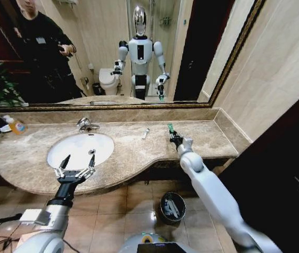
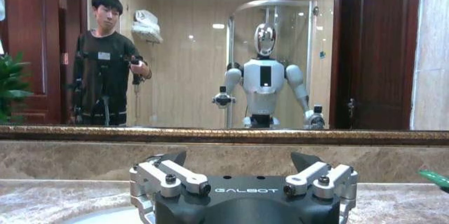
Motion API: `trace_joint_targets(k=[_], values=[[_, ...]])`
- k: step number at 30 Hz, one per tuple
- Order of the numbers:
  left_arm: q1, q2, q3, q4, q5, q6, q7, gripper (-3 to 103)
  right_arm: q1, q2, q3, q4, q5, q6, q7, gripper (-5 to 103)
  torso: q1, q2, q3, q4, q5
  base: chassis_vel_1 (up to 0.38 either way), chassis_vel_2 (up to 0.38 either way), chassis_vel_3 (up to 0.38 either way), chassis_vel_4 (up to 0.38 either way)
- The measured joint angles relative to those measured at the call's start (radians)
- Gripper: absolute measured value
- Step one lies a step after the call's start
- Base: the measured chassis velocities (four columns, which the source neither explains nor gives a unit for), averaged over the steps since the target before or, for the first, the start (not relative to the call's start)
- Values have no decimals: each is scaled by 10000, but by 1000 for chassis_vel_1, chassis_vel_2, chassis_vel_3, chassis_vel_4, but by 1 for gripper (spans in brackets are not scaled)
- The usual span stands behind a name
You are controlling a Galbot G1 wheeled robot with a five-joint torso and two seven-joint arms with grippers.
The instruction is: Pick up the trash from the sink and place it in the trash bin.
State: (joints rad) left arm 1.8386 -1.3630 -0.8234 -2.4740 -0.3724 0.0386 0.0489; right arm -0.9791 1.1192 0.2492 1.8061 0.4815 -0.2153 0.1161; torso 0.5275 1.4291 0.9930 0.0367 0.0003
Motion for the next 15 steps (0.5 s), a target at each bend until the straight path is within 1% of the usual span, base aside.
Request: trace_joint_targets(k=[3, 6, 8, 10, 11, 14, 15], values=[[1, 0, 0, 1, 0, 0, -2, 100, -1202, -243, 568, 804, -83, 728, -816, 21, -1, 1, -1, -1, -1, 0, 0, 0, 0], [0, 1, 0, 1, 0, 0, -2, 100, -1509, -261, 689, 983, -94, 882, -1000, 21, -1, 1, 0, -1, 0, 0, 0, 0, 0], [0, 1, 0, 0, 0, 0, -2, 100, -2289, -228, 1095, 1407, -120, 1191, -1276, 21, -1, 1, 0, 1, -1, 0, 0, 0, 0], [0, 1, 0, 1, 0, 0, -3, 100, -2882, -108, 1358, 1567, -305, 1477, -1407, 21, -1, 1, 0, 1, -1, 0, 0, 0, 0], [0, 1, 0, 1, 0, 0, -3, 100, -2882, -108, 1358, 1567, -305, 1477, -1407, 21, -1, 1, 0, 1, -1, 0, 0, 0, 0], [0, 1, 0, 0, 0, 0, -2, 100, -3772, 172, 1754, 1726, -814, 1895, -1694, 21, -1, 2, 0, 0, 0, 0, 0, 0, 0], [0, 1, 0, 0, 0, 0, -2, 100, -3772, 172, 1754, 1726, -814, 1895, -1694, 21, -1, 2, 0, 0, 0, 0, 0, 0, 0]])
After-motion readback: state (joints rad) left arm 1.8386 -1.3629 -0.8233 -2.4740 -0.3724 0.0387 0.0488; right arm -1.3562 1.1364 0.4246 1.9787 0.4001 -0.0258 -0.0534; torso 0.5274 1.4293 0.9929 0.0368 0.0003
